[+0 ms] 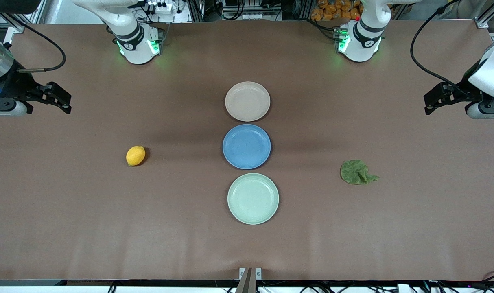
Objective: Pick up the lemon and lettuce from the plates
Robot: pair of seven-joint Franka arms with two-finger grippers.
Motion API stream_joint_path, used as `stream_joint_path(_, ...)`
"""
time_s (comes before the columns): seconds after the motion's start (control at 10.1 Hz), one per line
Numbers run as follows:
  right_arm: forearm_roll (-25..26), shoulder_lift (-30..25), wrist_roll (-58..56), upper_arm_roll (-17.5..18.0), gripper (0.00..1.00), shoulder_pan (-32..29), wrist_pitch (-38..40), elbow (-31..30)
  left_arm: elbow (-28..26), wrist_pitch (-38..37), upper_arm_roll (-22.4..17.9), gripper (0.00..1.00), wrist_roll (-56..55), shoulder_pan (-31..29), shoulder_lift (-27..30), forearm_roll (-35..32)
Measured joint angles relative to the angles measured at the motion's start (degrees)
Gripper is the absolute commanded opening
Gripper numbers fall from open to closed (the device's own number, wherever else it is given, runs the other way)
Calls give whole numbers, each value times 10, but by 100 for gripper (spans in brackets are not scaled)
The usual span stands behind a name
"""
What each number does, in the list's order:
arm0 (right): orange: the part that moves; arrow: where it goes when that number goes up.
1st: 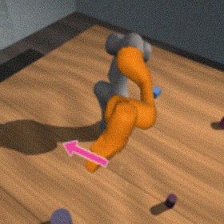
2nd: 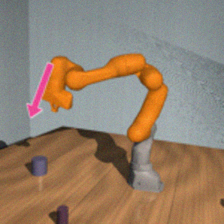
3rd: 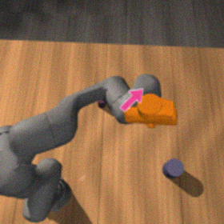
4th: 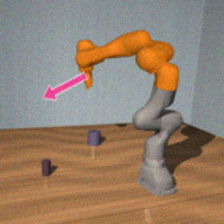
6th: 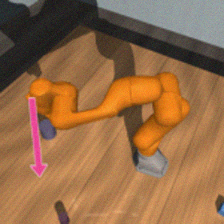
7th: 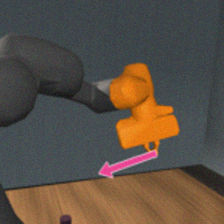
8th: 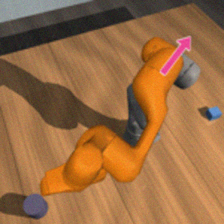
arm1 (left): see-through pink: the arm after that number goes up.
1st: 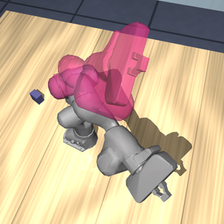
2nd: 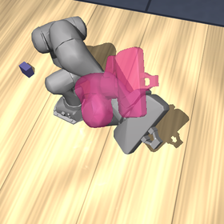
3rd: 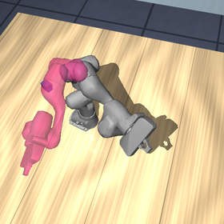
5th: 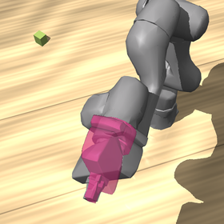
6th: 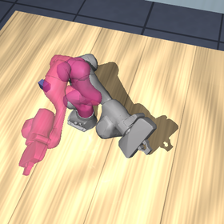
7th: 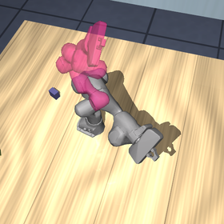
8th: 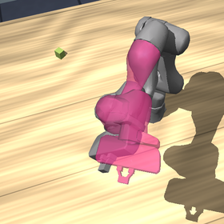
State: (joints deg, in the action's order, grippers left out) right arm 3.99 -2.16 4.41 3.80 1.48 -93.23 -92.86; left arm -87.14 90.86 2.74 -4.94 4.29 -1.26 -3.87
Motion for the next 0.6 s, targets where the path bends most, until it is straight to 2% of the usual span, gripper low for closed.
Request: stream_joint_path(0.6,2,10,1,0,100,1,-4,-5,8,1,0,100,0,0,0,4)
